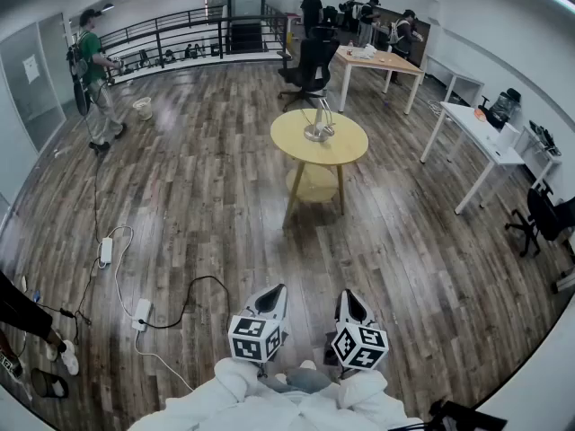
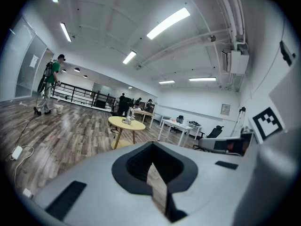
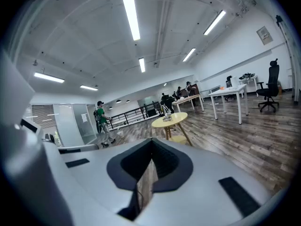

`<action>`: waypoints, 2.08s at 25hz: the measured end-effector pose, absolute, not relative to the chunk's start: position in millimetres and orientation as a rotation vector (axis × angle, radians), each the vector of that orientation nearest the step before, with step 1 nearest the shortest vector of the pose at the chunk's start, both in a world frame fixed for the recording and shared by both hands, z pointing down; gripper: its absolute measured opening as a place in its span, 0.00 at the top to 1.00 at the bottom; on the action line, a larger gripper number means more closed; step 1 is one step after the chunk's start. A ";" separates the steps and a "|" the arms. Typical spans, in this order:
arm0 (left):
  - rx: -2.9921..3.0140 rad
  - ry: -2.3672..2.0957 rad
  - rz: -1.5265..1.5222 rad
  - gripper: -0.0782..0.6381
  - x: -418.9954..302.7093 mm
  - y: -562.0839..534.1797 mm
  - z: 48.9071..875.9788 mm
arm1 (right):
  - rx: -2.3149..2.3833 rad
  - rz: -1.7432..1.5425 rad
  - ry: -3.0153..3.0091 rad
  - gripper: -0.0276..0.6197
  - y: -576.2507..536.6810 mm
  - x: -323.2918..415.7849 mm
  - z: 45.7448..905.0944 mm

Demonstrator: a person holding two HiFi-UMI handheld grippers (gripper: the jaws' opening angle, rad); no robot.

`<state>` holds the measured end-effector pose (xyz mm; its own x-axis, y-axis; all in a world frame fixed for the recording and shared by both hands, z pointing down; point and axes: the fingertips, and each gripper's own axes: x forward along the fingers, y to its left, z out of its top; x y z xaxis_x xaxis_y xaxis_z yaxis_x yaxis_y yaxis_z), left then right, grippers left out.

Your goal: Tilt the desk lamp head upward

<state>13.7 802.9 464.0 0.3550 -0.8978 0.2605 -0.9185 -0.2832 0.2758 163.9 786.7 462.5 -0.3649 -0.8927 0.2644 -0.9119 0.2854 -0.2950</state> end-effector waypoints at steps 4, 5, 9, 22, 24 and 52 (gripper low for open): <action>2.248 -1.587 0.077 0.89 9.5 790.5 466.3 | 1.746 0.629 -2.481 0.94 775.3 158.6 464.3; 2.249 -1.583 0.079 0.89 9.5 788.0 467.2 | 1.743 0.631 -2.482 0.94 773.2 156.9 465.2; 2.259 -1.566 0.089 0.89 15.0 773.3 468.5 | 1.744 0.640 -2.481 0.94 757.5 157.4 466.9; 2.259 -1.553 0.128 0.89 32.0 688.2 475.9 | 1.714 0.662 -2.503 0.94 664.2 165.0 470.6; 2.259 -1.558 0.125 0.89 33.5 671.1 474.1 | 1.704 0.655 -2.514 0.94 646.9 165.2 467.4; 2.222 -1.608 0.181 0.89 69.2 511.5 477.7 | 1.609 0.767 -2.524 0.94 494.0 196.7 489.6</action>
